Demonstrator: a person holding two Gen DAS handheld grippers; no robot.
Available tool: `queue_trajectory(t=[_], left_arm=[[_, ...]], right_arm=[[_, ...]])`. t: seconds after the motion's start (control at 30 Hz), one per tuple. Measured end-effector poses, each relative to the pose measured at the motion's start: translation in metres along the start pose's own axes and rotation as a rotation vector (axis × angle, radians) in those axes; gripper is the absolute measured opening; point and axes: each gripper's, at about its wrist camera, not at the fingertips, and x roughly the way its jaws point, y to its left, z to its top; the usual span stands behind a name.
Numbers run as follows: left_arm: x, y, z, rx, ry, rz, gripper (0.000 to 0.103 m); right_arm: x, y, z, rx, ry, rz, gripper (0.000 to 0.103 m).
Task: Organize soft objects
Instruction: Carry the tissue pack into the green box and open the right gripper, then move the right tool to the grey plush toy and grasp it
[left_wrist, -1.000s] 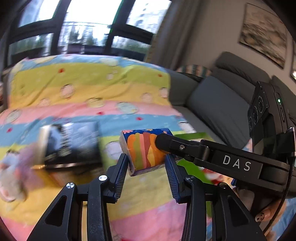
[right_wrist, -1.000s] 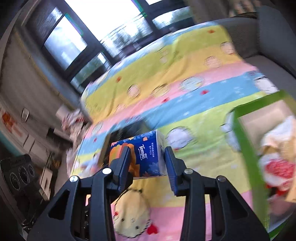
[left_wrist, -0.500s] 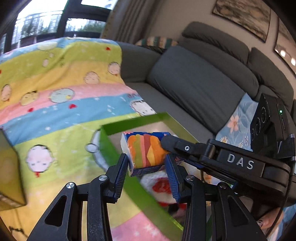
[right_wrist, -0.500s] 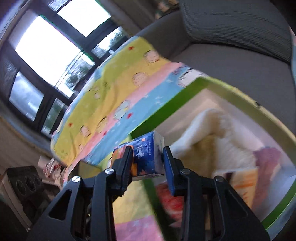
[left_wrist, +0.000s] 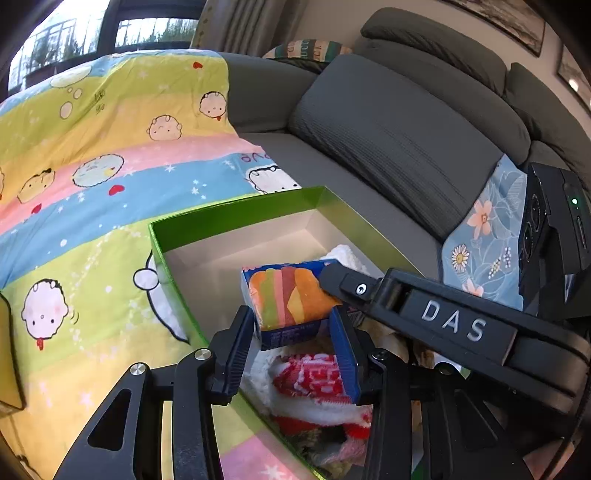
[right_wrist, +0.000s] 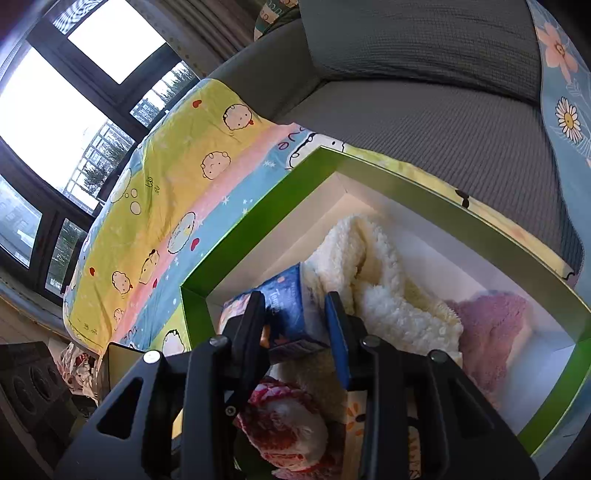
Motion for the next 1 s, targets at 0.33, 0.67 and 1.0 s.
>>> queue_trajectory(t=[0.33, 0.67, 1.0], left_arm=[[-0.077, 0.037, -0.010, -0.079, -0.105, 0.016, 0.066], [-0.197, 0.139, -0.068, -0.287, -0.209, 0.303, 0.071], [-0.276, 0.245, -0.158, -0.506, -0.250, 0.472, 0.071]], right_arm=[[-0.032, 0.015, -0.006, -0.032, -0.097, 0.068, 0.076], [-0.044, 0.080, -0.042, -0.202, -0.080, 0.188, 0.085], [-0.038, 0.145, -0.087, -0.376, 0.041, 0.328, 0.093]])
